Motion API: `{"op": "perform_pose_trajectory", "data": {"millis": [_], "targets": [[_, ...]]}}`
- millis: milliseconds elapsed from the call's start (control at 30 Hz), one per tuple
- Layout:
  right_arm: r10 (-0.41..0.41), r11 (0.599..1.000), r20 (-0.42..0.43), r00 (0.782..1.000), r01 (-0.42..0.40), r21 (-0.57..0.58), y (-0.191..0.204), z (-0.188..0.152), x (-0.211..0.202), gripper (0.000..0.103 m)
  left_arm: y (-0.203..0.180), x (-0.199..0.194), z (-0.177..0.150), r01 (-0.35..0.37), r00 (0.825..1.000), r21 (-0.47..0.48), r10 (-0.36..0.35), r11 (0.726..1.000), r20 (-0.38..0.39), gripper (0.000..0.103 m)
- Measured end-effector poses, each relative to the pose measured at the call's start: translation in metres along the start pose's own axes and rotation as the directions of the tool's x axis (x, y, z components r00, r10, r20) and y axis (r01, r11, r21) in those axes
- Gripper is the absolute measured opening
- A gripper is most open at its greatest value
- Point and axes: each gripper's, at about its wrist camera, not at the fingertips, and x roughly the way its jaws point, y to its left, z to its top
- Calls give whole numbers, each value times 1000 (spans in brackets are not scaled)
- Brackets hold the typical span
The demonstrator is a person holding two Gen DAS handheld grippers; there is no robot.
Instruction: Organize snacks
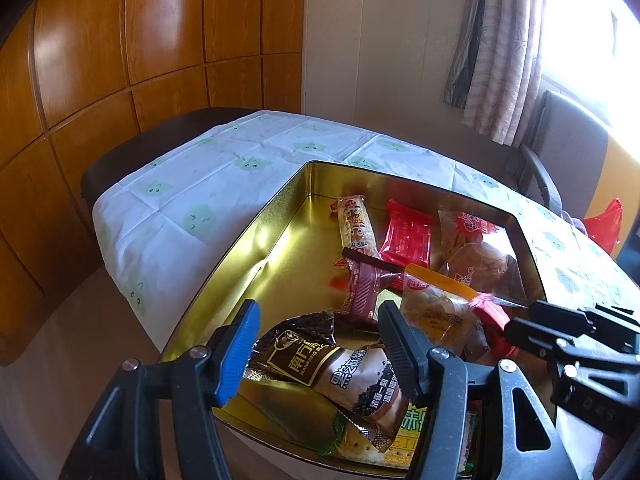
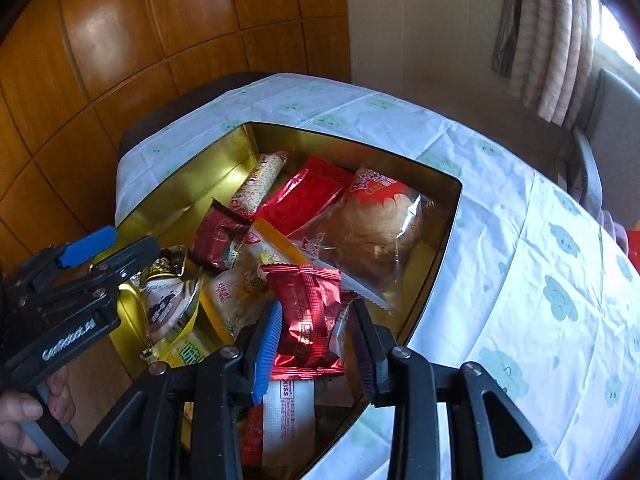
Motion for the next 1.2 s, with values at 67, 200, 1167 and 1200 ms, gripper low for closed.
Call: {"op": "perform_pose_trajectory", "data": {"millis": [67,200,1167,1200], "targets": [[3,999,-11,1000,-3,-37,6,-2,4,27,-1,0,0,0,1000,0,0,1000,1,64],[-19,998,-6,1000,18,-57,10,-4,13,22,-3,-5,1,-1,1000,7,1,1000,20,70],[-272,957,218,937,239,164,11,-56,-71,36,-41,-57,-16,49,992,100,-60,994,114,97],[-283,953,217,934,248,175,10,-59,-73,36,-43,-60,-18,48,991,104,-60,993,118,98]]}}
